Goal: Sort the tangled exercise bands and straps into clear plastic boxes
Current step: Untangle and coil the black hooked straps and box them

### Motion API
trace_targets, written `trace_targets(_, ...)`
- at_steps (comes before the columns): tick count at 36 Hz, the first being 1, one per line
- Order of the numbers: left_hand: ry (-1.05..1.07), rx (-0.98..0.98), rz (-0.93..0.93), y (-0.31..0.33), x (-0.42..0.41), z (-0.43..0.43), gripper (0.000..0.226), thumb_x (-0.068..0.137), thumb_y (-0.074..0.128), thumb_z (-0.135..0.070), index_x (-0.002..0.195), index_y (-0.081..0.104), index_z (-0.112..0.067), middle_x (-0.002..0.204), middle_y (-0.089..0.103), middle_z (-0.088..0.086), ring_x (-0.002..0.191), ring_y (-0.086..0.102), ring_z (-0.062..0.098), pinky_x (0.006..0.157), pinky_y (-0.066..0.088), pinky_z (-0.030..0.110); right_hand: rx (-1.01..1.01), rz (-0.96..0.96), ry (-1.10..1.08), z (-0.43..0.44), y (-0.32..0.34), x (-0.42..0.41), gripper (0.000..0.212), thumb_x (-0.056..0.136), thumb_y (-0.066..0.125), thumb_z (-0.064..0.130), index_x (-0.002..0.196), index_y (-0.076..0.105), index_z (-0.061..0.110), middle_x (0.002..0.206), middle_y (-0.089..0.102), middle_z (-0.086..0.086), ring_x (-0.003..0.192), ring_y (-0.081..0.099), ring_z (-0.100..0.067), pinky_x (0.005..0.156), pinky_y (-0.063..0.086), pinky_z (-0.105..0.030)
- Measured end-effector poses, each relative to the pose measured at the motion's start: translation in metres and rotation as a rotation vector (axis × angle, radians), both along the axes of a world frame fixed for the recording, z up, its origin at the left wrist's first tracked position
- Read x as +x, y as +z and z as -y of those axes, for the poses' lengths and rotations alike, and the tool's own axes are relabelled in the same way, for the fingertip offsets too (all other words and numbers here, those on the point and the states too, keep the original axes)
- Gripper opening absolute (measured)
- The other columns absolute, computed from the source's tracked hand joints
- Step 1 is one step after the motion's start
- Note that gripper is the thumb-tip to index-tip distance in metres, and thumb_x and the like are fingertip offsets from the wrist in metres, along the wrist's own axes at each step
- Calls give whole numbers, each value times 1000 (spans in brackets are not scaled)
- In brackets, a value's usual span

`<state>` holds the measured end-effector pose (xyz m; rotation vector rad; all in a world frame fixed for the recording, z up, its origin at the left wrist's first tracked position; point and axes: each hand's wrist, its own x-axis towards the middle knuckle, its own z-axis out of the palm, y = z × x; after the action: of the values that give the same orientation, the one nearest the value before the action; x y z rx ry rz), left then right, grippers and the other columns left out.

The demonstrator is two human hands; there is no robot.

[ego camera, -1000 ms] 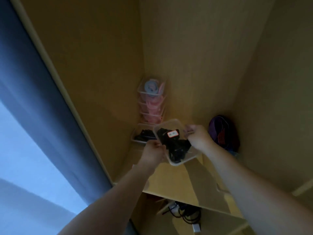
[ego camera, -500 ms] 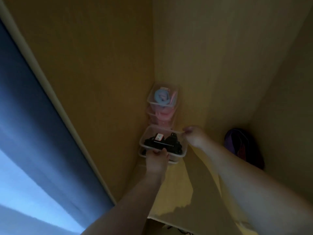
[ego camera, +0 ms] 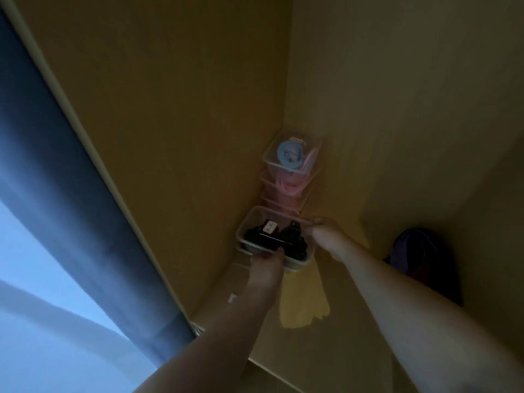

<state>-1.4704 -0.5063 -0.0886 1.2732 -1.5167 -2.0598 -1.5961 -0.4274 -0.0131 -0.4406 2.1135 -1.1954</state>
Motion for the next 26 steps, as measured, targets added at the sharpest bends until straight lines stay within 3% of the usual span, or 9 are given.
trace_targets(5, -22, 15, -59, 16, 7, -7, 38, 94, 55, -33, 126, 49, -14, 107, 67, 9, 94, 66, 24, 84, 53, 41, -24, 34, 15, -8, -1, 2, 19, 94, 57, 17, 111, 65, 11, 108, 66, -6, 98, 62, -22, 96, 47, -42)
trace_targets(7, -36, 0, -49, 14, 8, -7, 38, 94, 55, -34, 126, 51, -14, 106, 68, 7, 94, 66, 23, 89, 53, 42, -32, 40, 12, -14, -6, 1, 14, 96, 55, 18, 104, 65, 15, 100, 64, -3, 92, 60, -19, 97, 45, -41)
trace_targets(10, -66, -4, -27, 14, 8, -11, 40, 90, 58, -37, 124, 51, -16, 103, 67, 3, 96, 66, 23, 94, 52, 47, -45, 48, 10, -24, -10, 1, 15, 95, 55, 24, 103, 66, 17, 107, 66, -4, 98, 61, -18, 98, 45, -40)
trace_targets(15, -109, 37, 14, 10, 5, -22, 26, 93, 57, -35, 109, 54, -16, 86, 63, 5, 78, 62, 22, 79, 51, 38, -21, 48, -45, -48, -15, 4, 18, 93, 57, 28, 105, 67, 19, 110, 67, -4, 101, 62, -18, 97, 46, -39)
trace_targets(19, -254, 28, 8, 13, 9, -35, 15, 96, 54, -35, 106, 50, -25, 93, 62, 0, 95, 64, 25, 96, 51, 44, -3, 47, -132, -67, -11, 11, 12, 95, 55, 21, 93, 66, 15, 99, 66, -7, 91, 61, -19, 82, 47, -32)
trace_targets(26, -423, -54, -38, 15, 17, -58, 25, 99, 50, -28, 121, 46, -16, 93, 59, -3, 93, 62, 24, 89, 52, 38, 72, 23, -269, -103, -17, 28, 26, 90, 61, 24, 111, 67, 10, 112, 67, -9, 104, 62, -25, 98, 46, -42)
